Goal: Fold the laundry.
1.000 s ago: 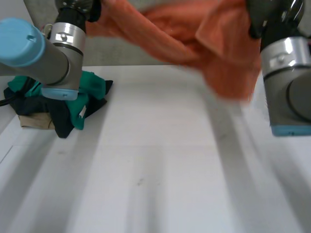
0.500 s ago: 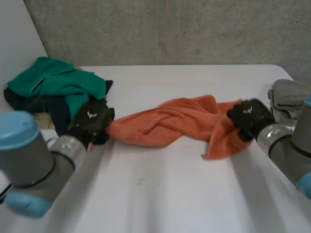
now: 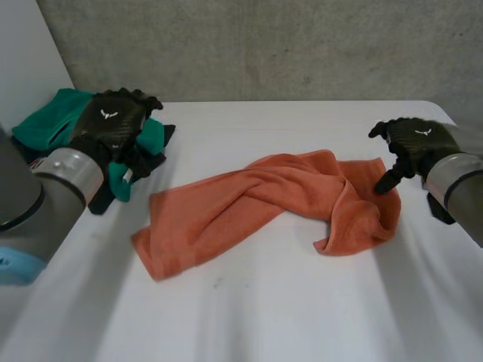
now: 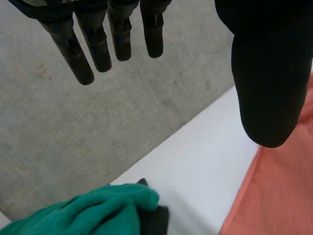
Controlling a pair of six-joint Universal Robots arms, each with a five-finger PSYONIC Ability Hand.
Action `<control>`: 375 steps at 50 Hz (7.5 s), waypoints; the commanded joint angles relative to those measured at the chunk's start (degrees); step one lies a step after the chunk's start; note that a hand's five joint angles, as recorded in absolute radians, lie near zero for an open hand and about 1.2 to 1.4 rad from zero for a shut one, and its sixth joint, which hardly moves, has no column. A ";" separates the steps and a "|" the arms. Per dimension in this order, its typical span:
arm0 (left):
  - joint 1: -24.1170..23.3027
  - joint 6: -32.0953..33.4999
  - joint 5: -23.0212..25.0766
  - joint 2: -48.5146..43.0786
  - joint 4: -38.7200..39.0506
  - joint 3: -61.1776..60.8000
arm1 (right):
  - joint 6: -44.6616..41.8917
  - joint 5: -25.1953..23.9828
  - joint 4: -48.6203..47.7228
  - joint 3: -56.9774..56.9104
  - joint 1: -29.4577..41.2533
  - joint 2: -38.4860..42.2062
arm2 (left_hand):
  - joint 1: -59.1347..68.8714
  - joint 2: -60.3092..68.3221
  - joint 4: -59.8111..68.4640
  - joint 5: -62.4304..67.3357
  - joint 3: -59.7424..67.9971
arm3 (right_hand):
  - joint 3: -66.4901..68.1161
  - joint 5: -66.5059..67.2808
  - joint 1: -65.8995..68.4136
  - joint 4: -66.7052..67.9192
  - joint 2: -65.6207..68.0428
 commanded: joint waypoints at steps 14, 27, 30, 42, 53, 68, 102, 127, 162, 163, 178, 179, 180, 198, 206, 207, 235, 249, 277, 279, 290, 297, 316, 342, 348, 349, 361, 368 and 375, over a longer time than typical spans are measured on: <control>-0.79 -15.08 0.18 -3.60 -0.80 1.54 | 18.63 6.08 16.33 -37.95 5.16 36.63 | -1.56 -0.59 -0.43 0.09 -0.77 | 6.51 9.09 6.18 7.59 5.87; -0.26 -14.91 0.35 -4.74 -0.18 2.86 | 13.90 4.78 8.79 -29.91 10.09 16.22 | -2.57 -1.60 -1.44 -0.92 -1.78 | 58.78 61.36 58.45 59.86 58.14; -0.35 -14.73 0.35 -6.76 -0.10 4.00 | 7.75 2.05 7.90 -24.97 10.17 9.77 | -3.57 -2.60 -2.44 -1.92 -2.79 | 58.78 61.36 58.45 59.86 58.14; -3.95 -14.64 0.35 -22.75 -0.97 14.54 | -9.23 -6.65 11.76 -5.72 18.08 -14.40 | -3.91 -2.94 -2.78 -2.26 -3.13 | 58.78 61.36 58.45 59.86 58.14; -6.76 -13.86 4.65 -29.18 -9.14 16.57 | -9.06 -9.03 10.45 -0.87 14.75 -26.29 | 53.38 54.35 54.51 55.03 54.17 | 58.78 61.36 58.45 59.86 58.14; -2.10 -5.86 1.23 -25.05 2.00 25.44 | -12.57 -6.76 7.46 -6.83 6.75 -7.85 | 62.34 63.31 63.47 63.99 63.13 | 58.78 61.36 58.45 59.86 58.14; -1.58 -4.27 3.16 -6.24 21.79 -2.22 | -21.00 -0.15 1.12 -17.32 4.82 6.49 | 62.34 63.31 63.47 63.99 63.13 | 58.78 61.36 58.45 59.86 58.14; -2.90 0.39 4.66 1.85 21.53 -13.58 | 7.28 3.36 -3.27 0.18 -3.09 11.86 | 62.34 63.31 63.47 63.99 63.13 | 10.91 13.49 10.58 11.99 10.27; -5.53 -6.91 3.78 4.83 16.34 -0.21 | 2.64 11.33 -15.30 -0.16 3.50 20.47 | 62.34 63.31 63.47 63.99 63.13 | 58.70 61.28 58.37 59.79 58.06; -5.53 -6.91 3.78 5.10 16.34 -0.22 | 2.46 12.75 -15.39 -0.34 3.41 20.30 | 62.34 63.31 63.47 63.99 63.13 | 58.78 61.36 58.45 59.86 58.14; 0.08 -7.18 2.64 11.25 7.05 -0.39 | -25.21 5.83 -9.87 1.16 -0.11 -8.77 | 62.34 63.31 63.47 63.99 63.13 | 58.78 61.36 58.45 59.86 58.14; 0.61 -7.09 2.64 11.51 5.72 -0.48 | -27.23 5.39 -8.55 0.02 -0.11 -10.89 | 62.34 63.31 63.47 63.99 63.13 | 58.78 61.36 58.45 59.86 58.14; 1.58 -7.09 2.64 11.78 3.53 -0.74 | -29.51 5.21 -6.45 -1.56 -0.11 -12.91 | 62.34 63.31 63.47 63.99 63.13 | 58.78 61.36 58.45 59.86 58.14; 4.75 10.49 5.98 -5.87 -14.25 3.72 | -41.32 -1.04 31.02 -24.94 -7.49 3.06 | 62.34 63.31 63.47 63.99 63.13 | 58.78 61.36 58.45 59.86 58.14; 2.47 10.58 4.49 -19.68 -9.87 32.89 | -34.82 6.16 12.40 -42.33 -6.09 14.40 | 62.34 63.31 63.47 63.99 63.13 | 58.78 61.36 58.45 59.86 58.14; 2.29 10.32 4.22 -20.21 -8.11 35.27 | -34.12 7.04 10.12 -44.35 -5.65 14.93 | 62.34 63.31 63.47 63.99 63.13 | 58.78 61.36 58.45 59.86 58.14; 3.52 0.03 4.83 -13.71 16.60 10.17 | -27.95 4.33 -15.93 -19.70 -1.78 13.70 | 62.34 63.31 63.47 63.99 63.13 | 58.78 61.36 58.45 59.86 58.14; 4.31 22.06 5.89 -0.65 -0.66 -18.99 | -43.32 2.48 6.12 5.62 -5.99 5.99 | 62.34 63.31 63.47 63.99 63.13 | 58.78 61.36 58.45 59.86 58.14; 0.71 30.97 2.38 -13.52 -3.26 0.91 | -50.63 1.07 -3.00 -4.55 -10.22 12.64 | 62.34 63.31 63.47 63.99 63.13 | 58.78 61.36 58.45 59.86 58.14; 0.01 30.97 0.45 -17.90 -3.52 5.38 | -50.63 1.07 -5.71 -7.53 -9.69 15.79 | 62.34 63.31 63.47 63.99 63.13 | 58.78 61.36 58.45 59.86 58.14; -1.58 30.88 -5.98 -27.32 -3.79 17.09 | -51.25 1.16 -14.08 -21.33 -6.97 30.20 | 62.34 63.31 63.47 63.99 63.13 | 58.78 61.36 58.45 59.86 58.14; -1.66 30.71 -6.06 -30.32 -0.46 25.96 | -50.72 2.04 -15.30 -29.68 -5.29 32.51 | 62.34 63.31 63.47 63.99 63.13 | 58.78 61.36 58.45 59.86 58.14; 2.46 11.99 -6.68 -17.22 21.28 35.73 | -32.09 8.20 -22.35 -41.66 -2.31 16.78 | 62.34 63.31 63.47 63.99 63.13 | 58.78 61.36 58.45 59.86 58.14; 2.29 23.31 -2.81 0.07 3.52 -19.88 | -41.83 0.90 6.29 -3.96 -10.91 13.28 | 62.34 63.31 63.47 63.99 63.13 | 58.78 61.36 58.45 59.86 58.14; 3.17 34.13 -2.73 12.83 -12.03 -31.15 | -57.29 0.37 19.14 9.23 -17.24 -1.31 | 62.34 63.31 63.47 63.99 63.13 | 58.78 61.36 58.45 59.86 58.14; 3.52 34.66 -2.64 13.53 -13.79 -31.68 | -59.14 0.37 19.41 10.02 -17.77 -2.28 | 62.34 63.31 63.47 63.99 63.13 | 58.78 61.36 58.45 59.86 58.14; 3.61 34.66 -2.64 2.91 -8.28 -20.53 | -59.78 -0.68 2.99 8.19 -17.96 1.30 | 62.34 63.31 63.47 63.99 63.13 | 58.78 61.36 58.45 59.86 58.14; 3.17 33.08 -2.72 -7.81 5.78 -7.00 | -57.31 -0.42 -11.78 -0.95 -11.01 10.88 | 62.34 63.31 63.47 63.99 63.13 | 58.78 61.36 58.45 59.86 58.14; 1.15 33.26 -3.08 -21.43 8.34 9.88 | -56.87 0.02 -19.17 -13.51 -9.52 23.27 | 62.34 63.31 63.47 63.99 63.13 | 58.78 61.36 58.45 59.86 58.14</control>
